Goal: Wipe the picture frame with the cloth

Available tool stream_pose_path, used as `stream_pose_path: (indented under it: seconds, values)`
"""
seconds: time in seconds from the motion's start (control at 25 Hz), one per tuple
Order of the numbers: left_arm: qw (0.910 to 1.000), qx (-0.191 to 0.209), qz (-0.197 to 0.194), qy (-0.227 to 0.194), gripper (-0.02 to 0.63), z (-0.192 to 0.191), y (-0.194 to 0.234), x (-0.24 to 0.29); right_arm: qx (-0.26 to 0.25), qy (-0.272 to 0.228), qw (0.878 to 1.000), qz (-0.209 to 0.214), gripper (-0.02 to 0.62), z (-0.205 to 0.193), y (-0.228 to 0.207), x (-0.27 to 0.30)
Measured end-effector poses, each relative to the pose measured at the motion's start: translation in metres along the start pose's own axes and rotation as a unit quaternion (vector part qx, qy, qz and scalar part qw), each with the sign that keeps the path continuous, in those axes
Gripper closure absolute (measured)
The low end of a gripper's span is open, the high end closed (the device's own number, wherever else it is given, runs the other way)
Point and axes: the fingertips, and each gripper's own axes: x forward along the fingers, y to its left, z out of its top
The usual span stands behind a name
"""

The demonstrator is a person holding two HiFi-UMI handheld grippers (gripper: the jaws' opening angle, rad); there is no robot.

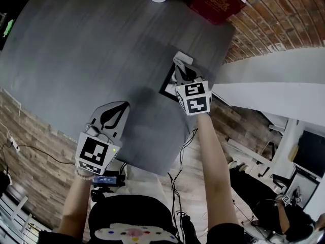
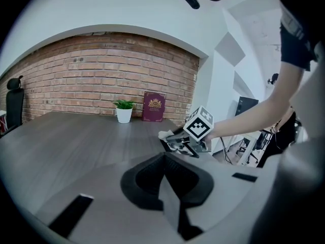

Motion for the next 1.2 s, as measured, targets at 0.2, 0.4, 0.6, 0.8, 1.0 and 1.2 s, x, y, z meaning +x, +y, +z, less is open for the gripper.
stream_pose_path:
  seconds: [0.2, 0.4, 0.6, 0.8, 1.0, 1.2]
  values:
    - [1.0000, -0.001, -0.001, 0.000, 0.597, 0.000, 0.001, 0.001, -0.016, 0.003, 1.000, 0.015, 0.571, 0.000, 0.009, -0.001]
    - [1.0000, 0.000, -0.003, 0.000, 0.597, 0.001, 0.001, 0.003, -0.025, 0.004, 0.999, 0.030, 0.571, 0.000, 0.020, -0.005]
    - [1.0000, 0.000, -0.005, 0.000, 0.597, 0.002, 0.000, 0.004, -0.032, 0.004, 0.998, 0.045, 0.571, -0.001, 0.032, -0.011]
    - [1.0000, 0.000, -0.006, -0.001, 0.597, 0.002, -0.002, 0.003, -0.027, 0.001, 0.998, 0.056, 0.571, -0.004, 0.045, -0.017]
    - [1.0000, 0.003, -0.008, -0.002, 0.597, 0.003, -0.004, 0.002, -0.029, -0.003, 0.997, 0.070, 0.571, -0.007, 0.060, -0.024]
    - [1.0000, 0.003, -0.009, -0.001, 0.597, 0.000, -0.005, 0.001, -0.035, -0.004, 0.996, 0.085, 0.571, -0.012, 0.074, -0.030]
